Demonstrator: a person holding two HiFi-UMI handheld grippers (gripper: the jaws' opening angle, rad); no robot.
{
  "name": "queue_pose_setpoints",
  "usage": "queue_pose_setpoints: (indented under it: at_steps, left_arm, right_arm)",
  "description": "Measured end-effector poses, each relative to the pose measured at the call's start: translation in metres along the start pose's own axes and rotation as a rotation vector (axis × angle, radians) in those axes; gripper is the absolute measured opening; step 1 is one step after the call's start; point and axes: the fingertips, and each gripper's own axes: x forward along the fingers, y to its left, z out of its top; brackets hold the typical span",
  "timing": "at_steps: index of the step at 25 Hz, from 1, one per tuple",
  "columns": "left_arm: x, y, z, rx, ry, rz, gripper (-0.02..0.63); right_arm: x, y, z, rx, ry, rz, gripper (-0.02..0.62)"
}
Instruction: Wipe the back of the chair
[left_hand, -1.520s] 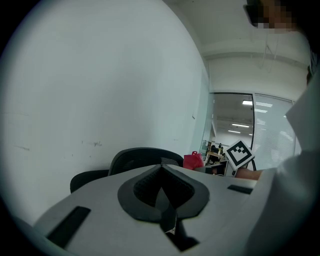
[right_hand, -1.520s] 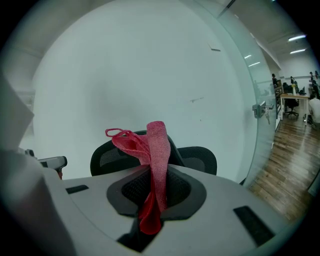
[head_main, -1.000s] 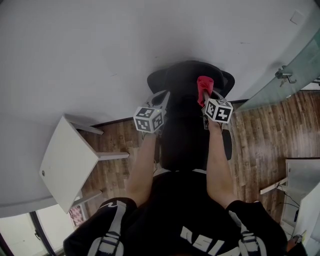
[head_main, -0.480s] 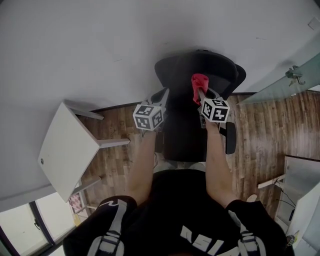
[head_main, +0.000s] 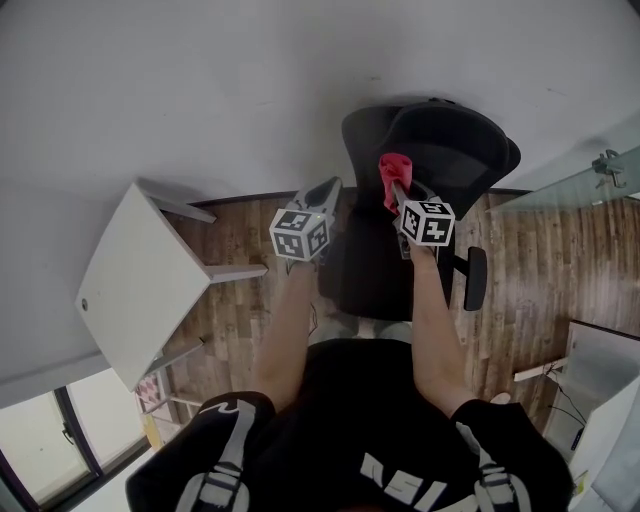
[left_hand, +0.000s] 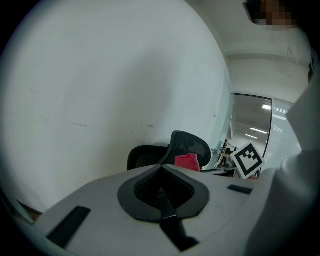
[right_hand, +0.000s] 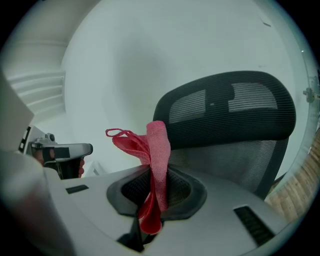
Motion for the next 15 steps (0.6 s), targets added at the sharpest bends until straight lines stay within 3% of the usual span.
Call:
queue_pose_setpoints:
  at_steps: [7,15]
  left_arm:
    - [-0.003,0.04,-0.016,0.003,0.023,0.01,0.025]
    - [0.014,0.081,-0.042,0.019,0.043,0.041,0.025]
  right_arm:
    - [0.048,0.016,-0.024,-0.063,0.05,0.024,0.072]
    - [0.096,0.02,-0.038,-0.076,0.029,0.09,0.072]
